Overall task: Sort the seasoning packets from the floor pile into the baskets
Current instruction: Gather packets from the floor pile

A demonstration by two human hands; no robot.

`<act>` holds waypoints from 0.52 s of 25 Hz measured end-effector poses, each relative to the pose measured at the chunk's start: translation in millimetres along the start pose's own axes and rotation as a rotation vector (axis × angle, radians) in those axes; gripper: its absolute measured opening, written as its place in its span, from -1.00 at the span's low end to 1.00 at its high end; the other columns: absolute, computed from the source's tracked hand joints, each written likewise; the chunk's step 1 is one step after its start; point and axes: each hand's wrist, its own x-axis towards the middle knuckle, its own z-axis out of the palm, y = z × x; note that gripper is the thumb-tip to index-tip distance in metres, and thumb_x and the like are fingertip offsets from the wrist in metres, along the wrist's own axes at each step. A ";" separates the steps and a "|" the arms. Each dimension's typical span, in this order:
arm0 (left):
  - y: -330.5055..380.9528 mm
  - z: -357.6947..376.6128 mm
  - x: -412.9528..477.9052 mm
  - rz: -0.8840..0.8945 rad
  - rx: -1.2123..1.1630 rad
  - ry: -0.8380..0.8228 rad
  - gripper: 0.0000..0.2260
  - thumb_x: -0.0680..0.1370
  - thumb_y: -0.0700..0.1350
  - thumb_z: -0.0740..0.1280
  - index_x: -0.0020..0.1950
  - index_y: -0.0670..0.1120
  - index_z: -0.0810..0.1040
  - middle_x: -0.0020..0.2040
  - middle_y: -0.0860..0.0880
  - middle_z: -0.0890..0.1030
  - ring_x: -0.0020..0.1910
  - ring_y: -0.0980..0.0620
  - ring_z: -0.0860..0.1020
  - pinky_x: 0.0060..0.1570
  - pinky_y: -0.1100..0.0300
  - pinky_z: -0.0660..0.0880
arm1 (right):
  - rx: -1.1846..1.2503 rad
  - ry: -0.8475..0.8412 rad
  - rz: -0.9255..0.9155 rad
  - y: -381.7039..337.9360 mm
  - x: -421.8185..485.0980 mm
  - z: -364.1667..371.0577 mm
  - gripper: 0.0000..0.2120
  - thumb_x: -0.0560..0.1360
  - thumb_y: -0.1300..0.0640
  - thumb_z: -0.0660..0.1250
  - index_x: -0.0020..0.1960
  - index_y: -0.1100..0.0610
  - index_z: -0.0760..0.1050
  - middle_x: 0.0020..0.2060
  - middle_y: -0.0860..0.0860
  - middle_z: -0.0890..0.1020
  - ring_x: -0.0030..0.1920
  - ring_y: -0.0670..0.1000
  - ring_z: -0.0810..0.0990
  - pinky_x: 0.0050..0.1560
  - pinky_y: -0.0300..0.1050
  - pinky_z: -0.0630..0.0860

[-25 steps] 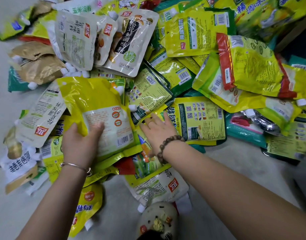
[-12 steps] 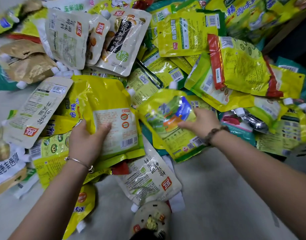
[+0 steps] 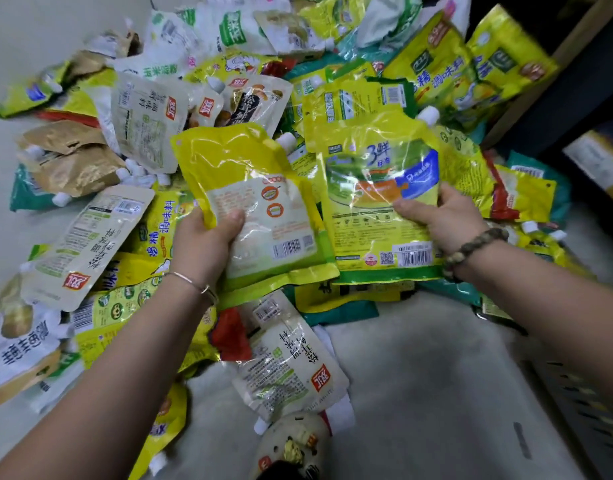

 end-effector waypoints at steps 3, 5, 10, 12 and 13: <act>26.8 -1.8 -2.3 0.020 -0.078 -0.035 -0.92 0.50 -0.22 0.36 -0.15 -0.05 0.58 -0.20 0.03 0.66 -0.25 0.10 0.63 -0.11 0.09 0.57 | 0.057 -0.007 -0.053 -34.8 -7.4 -7.0 -0.82 0.35 0.27 0.47 -0.20 0.07 0.51 -0.25 -0.04 0.65 -0.30 -0.08 0.64 -0.25 -0.19 0.60; 44.4 -4.0 -5.2 0.019 -0.138 -0.040 -0.90 0.50 -0.23 0.35 -0.15 -0.05 0.60 -0.25 0.08 0.67 -0.27 0.10 0.64 -0.14 0.12 0.58 | 0.104 0.024 -0.080 -55.1 -11.3 -13.5 -0.84 0.33 0.30 0.47 -0.21 0.12 0.52 -0.27 0.00 0.66 -0.32 -0.04 0.65 -0.26 -0.16 0.61; 95.7 -1.0 -15.2 0.144 -0.206 0.012 -0.90 0.51 -0.26 0.33 -0.03 -0.10 0.58 -0.11 -0.02 0.64 -0.16 0.01 0.61 0.00 0.03 0.56 | 0.162 0.132 -0.136 -100.6 -22.1 -29.8 -0.87 0.33 0.29 0.48 -0.25 0.15 0.54 -0.30 0.02 0.67 -0.26 0.05 0.65 -0.14 -0.03 0.61; 116.9 2.0 -18.4 0.179 -0.228 0.018 -0.89 0.51 -0.27 0.33 -0.01 -0.10 0.58 -0.08 -0.06 0.63 -0.13 -0.03 0.60 0.04 -0.01 0.55 | 0.222 0.163 -0.174 -119.2 -27.9 -38.1 -0.87 0.35 0.29 0.47 -0.26 0.12 0.55 -0.40 -0.07 0.66 -0.34 -0.05 0.64 -0.23 -0.12 0.61; 126.7 3.5 -20.2 0.190 -0.235 0.014 -0.88 0.51 -0.26 0.33 0.02 -0.12 0.57 -0.06 -0.09 0.63 -0.10 -0.06 0.61 0.05 -0.04 0.55 | 0.233 0.172 -0.193 -128.2 -31.1 -42.8 -0.88 0.36 0.28 0.46 -0.25 0.11 0.56 -0.41 -0.08 0.66 -0.36 -0.07 0.64 -0.26 -0.15 0.61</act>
